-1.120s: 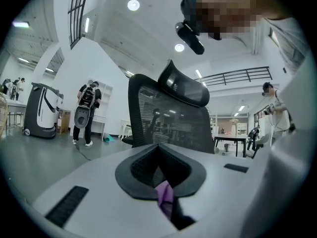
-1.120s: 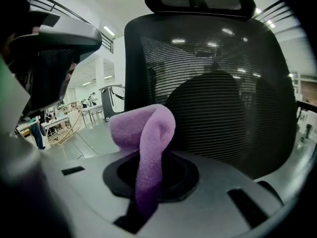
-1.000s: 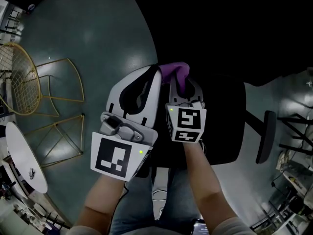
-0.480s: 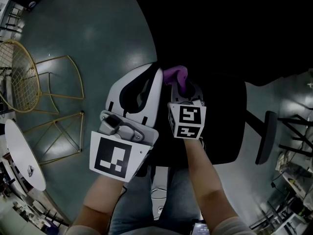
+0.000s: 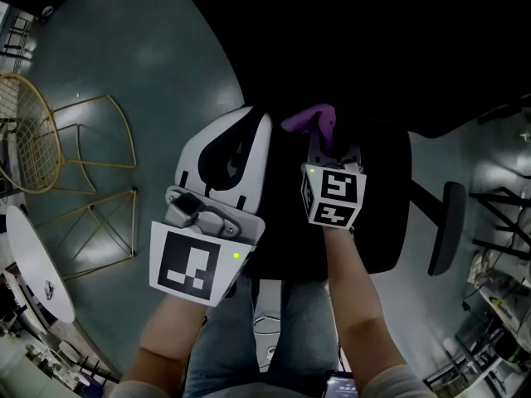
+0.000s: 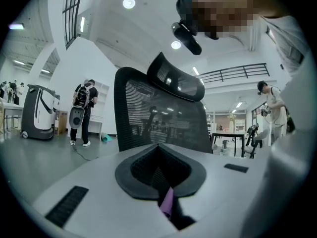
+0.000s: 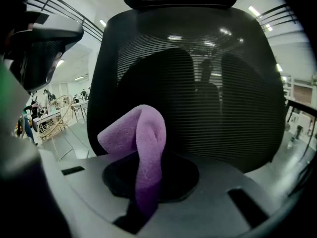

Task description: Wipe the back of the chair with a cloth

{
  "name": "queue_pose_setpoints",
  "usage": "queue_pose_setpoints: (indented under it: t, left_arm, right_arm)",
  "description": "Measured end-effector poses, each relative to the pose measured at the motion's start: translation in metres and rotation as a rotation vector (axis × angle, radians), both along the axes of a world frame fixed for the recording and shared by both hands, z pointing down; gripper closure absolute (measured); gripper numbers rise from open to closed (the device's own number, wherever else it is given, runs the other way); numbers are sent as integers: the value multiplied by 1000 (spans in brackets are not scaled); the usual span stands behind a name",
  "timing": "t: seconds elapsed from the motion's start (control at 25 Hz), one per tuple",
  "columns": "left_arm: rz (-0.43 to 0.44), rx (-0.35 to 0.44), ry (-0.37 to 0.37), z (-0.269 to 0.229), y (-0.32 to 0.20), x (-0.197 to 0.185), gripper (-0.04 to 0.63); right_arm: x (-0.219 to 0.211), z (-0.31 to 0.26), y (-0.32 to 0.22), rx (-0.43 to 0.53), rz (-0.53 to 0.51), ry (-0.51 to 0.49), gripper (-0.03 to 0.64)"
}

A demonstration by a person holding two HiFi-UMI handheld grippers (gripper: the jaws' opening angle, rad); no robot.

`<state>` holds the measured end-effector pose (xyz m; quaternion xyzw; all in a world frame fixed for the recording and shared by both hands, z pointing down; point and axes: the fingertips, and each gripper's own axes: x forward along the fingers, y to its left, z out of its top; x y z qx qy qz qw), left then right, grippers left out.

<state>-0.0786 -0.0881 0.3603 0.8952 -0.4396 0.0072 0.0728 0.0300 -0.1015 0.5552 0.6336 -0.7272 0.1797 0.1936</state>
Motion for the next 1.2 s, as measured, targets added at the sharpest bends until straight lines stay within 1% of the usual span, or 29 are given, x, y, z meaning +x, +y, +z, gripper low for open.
queue_pose_setpoints:
  t: [0.24,0.4,0.88,1.2]
  left_arm:
    - [21,-4,-1,3,1,28,583]
    - [43,-11,-3,7,2,48,583]
    - [87,-33,2,21,3,106,583]
    - [113,-36,0,20,3,139,583]
  right_arm:
    - [57,6,3,-13,100,-2,565]
    - [90,8,2,-18,166,-25,565]
    - [152,13,12,-26,201,-4,565]
    - [186,13,22,-42,225,-1,565]
